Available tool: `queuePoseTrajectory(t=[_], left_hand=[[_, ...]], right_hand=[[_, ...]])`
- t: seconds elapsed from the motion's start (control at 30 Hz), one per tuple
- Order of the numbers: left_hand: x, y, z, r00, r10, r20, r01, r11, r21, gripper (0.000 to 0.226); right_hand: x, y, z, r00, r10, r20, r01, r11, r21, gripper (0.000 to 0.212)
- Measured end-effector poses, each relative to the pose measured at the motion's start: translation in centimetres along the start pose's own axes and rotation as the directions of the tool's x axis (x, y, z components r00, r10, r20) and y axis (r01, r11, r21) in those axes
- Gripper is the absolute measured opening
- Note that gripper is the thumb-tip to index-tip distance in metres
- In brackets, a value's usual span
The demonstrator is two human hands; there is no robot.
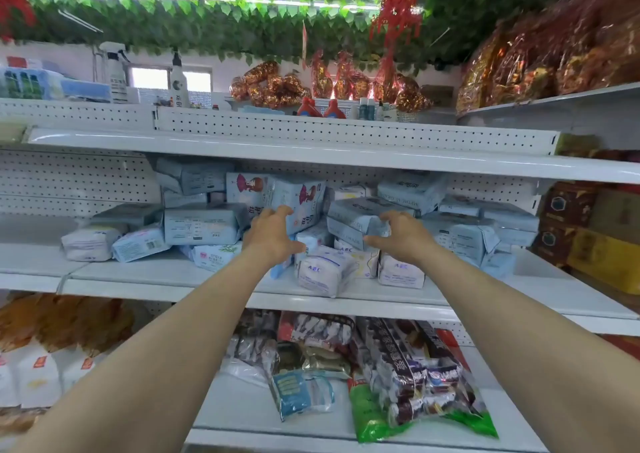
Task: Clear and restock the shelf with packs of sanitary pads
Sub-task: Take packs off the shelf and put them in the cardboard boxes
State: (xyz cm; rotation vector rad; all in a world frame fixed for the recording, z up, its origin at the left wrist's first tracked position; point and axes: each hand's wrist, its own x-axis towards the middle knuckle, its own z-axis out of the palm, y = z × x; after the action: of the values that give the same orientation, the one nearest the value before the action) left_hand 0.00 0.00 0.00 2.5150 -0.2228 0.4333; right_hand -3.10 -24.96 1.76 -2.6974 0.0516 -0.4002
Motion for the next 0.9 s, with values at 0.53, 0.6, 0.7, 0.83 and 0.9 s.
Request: queuePoseTrajectory(t=[0.53,0.6,0.7,0.83,0.9], left_hand=[[10.0,-2.7,1.9,0.98,-0.081,-0.183,0.035,0.969,-0.244,0.104],[10.6,-3.1,2.6,0.982,-0.081,-0.171,0.034,0.964,-0.265,0.103],[11.2,-3.5,3.3,0.978,-0.096,-0.188,0.033,0.95,-0.311,0.1],[11.3,-3.8,3.8,0.964,-0.108,-0.243,0.011,0.929,-0.371,0.086],[11.4,-4.1,3.8,0.959,-0.124,-0.255,0.013,0.918,-0.395,0.082]], right_hand=[[5.5,-1.4,2.3,0.853,0.459,0.25,-0.503,0.593,0.629,0.081],[5.8,-1.4,2.7,0.834,0.478,0.275,-0.531,0.561,0.635,0.084],[6.1,-1.3,3.1,0.816,0.489,0.307,-0.556,0.523,0.646,0.086],[6.8,-1.6,4.1,0.778,0.519,0.354,-0.589,0.406,0.699,0.092],[7.1,-2.0,4.8,0.772,0.543,0.33,-0.571,0.365,0.735,0.098]])
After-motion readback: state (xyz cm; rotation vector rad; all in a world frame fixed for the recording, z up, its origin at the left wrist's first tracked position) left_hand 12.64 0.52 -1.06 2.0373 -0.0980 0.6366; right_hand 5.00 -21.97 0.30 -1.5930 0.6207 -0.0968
